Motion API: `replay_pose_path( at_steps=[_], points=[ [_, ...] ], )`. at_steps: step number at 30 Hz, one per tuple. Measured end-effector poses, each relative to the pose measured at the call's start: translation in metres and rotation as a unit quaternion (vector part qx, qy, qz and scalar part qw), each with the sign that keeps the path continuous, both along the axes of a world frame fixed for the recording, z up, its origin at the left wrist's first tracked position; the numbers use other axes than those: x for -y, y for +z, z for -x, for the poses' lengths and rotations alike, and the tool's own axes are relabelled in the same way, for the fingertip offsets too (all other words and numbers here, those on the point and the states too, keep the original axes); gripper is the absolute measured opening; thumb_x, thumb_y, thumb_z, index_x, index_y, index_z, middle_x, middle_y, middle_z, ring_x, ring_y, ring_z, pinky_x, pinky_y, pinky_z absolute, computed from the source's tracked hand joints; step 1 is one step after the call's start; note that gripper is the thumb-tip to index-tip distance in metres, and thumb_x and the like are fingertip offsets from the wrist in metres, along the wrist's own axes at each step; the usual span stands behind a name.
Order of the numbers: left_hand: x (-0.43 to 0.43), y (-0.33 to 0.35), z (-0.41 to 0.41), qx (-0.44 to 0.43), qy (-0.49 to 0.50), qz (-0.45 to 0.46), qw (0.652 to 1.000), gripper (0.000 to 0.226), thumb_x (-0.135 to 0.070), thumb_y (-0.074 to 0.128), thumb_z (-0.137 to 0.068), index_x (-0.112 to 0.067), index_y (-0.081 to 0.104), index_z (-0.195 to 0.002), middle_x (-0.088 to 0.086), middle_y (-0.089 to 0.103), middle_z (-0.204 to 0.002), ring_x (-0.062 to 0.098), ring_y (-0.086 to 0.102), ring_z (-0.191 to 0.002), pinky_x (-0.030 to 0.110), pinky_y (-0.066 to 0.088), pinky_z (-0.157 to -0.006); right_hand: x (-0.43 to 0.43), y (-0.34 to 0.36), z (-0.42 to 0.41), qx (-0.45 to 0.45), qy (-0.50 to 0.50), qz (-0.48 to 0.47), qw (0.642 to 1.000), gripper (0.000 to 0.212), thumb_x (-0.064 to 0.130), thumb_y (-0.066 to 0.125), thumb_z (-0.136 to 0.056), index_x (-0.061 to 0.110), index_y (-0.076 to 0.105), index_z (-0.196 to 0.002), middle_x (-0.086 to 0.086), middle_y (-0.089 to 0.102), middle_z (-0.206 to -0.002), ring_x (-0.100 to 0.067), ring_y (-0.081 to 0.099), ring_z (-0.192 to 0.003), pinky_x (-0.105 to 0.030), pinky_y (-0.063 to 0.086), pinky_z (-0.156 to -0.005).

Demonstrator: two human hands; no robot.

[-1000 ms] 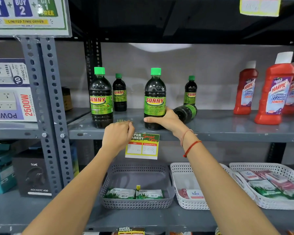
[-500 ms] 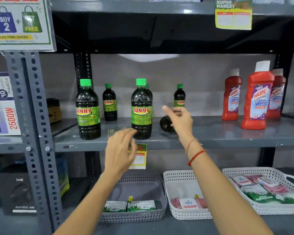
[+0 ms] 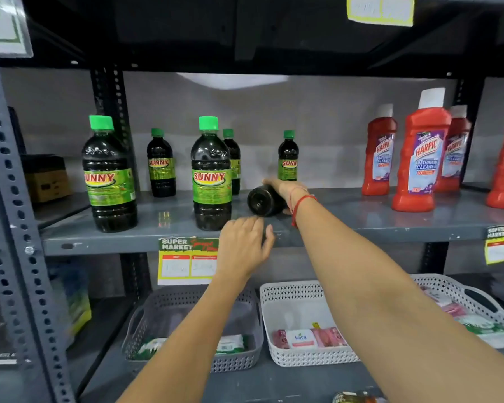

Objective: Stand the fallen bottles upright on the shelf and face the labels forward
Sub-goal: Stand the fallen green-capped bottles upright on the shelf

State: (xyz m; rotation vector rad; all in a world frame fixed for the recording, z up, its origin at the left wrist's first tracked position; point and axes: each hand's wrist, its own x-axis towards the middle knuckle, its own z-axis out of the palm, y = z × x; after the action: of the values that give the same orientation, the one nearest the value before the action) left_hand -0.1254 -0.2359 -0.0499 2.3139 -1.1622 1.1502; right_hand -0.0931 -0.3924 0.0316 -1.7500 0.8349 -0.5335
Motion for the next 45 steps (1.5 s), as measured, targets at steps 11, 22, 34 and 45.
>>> replay_pose_path(
  at_steps=[11,22,34,45],
  points=[
    [0.001,0.011,-0.012,0.09,0.018,0.081,0.992,0.033,-0.021,0.042,-0.085,-0.01,0.061,-0.06,0.007,0.063,-0.054,0.029,0.061,-0.052,0.034,0.044,-0.049,0.002,0.009,0.013,0.176,0.097,-0.14,0.97,0.045,0.034,0.078,-0.074,0.01,0.059,-0.106,-0.01,0.069,-0.088,-0.021,0.067,-0.072,-0.026,0.053,-0.04],
    [0.003,0.007,-0.008,0.063,0.021,0.084,0.994,0.038,-0.022,0.038,-0.088,-0.009,0.064,-0.063,0.007,0.067,-0.058,0.028,0.062,-0.055,0.036,0.046,-0.052,0.021,0.002,0.033,0.263,0.073,0.149,0.95,0.043,0.024,0.088,-0.063,0.023,0.059,-0.094,0.002,0.07,-0.095,-0.014,0.067,-0.091,-0.025,0.054,-0.082],
    [0.002,0.007,-0.006,0.038,0.014,0.087,0.995,0.042,-0.026,0.031,-0.09,-0.009,0.065,-0.07,0.005,0.069,-0.063,0.026,0.062,-0.059,0.036,0.045,-0.057,0.035,-0.004,0.041,0.139,0.219,0.087,0.962,0.055,0.006,0.081,-0.072,0.006,0.06,-0.123,-0.01,0.067,-0.119,-0.021,0.061,-0.109,-0.024,0.047,-0.085],
    [0.004,0.009,-0.004,0.045,0.012,0.112,0.993,0.04,-0.023,0.033,-0.089,-0.009,0.065,-0.068,0.004,0.068,-0.061,0.025,0.061,-0.056,0.036,0.043,-0.055,0.038,-0.003,0.047,0.137,0.225,0.013,0.964,0.047,0.014,0.07,-0.086,0.01,0.055,-0.131,-0.008,0.063,-0.132,-0.023,0.056,-0.124,-0.033,0.042,-0.102]
  ],
)
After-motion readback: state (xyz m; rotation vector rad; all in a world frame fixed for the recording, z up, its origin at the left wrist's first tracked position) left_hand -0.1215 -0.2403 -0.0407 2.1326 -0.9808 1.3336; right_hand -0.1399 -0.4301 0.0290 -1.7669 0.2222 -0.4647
